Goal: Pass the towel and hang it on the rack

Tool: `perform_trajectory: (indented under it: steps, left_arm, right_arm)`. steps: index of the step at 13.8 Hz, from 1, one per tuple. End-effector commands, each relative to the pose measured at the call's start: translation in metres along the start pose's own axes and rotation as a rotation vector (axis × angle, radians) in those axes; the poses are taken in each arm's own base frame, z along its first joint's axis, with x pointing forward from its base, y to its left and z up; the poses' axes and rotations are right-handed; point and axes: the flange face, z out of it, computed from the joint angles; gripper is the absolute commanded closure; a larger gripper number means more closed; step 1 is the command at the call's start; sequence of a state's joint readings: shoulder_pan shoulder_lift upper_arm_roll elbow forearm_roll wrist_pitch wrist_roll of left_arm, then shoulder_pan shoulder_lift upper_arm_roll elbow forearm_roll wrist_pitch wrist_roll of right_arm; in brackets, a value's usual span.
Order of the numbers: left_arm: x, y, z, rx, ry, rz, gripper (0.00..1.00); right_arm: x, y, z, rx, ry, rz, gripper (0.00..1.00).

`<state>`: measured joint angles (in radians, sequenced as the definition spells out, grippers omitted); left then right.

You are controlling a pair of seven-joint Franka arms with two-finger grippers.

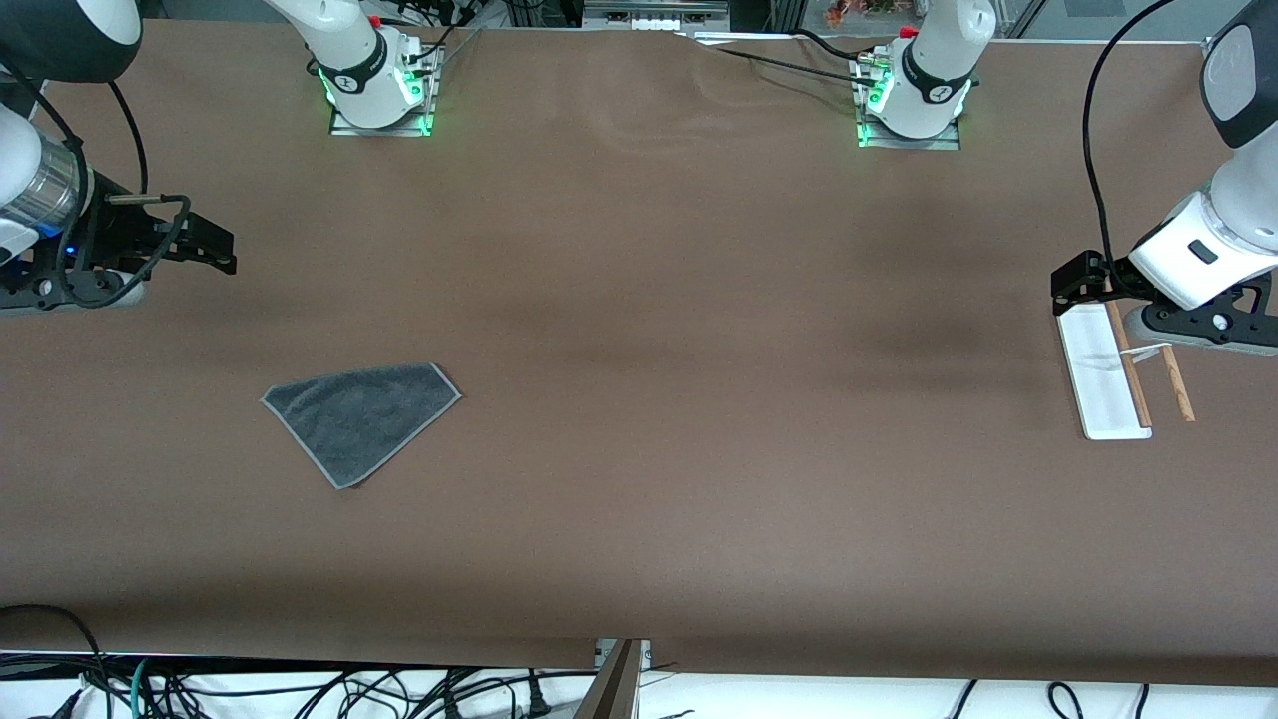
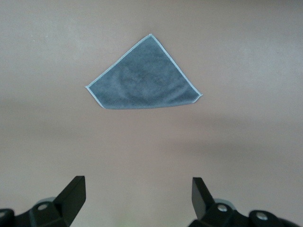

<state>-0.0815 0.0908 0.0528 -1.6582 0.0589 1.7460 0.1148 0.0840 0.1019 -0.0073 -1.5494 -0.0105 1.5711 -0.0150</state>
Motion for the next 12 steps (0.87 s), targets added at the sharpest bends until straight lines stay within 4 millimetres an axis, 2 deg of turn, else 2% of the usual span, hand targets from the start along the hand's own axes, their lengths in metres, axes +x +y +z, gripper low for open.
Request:
perform_trajectory:
  steps: [1, 12]
  left_arm:
    - [0.0033, 0.0013, -0.0054, -0.008, -0.005, 0.003, 0.00]
    - [0.0032, 0.0013, -0.0052, -0.008, -0.007, 0.003, 0.00]
  right_arm:
    - [-0.0009, 0.0018, -0.0055, 0.002, 0.001, -0.003, 0.01]
    - [-0.0001, 0.0021, -0.0038, -0.001, -0.003, -0.016, 0.01]
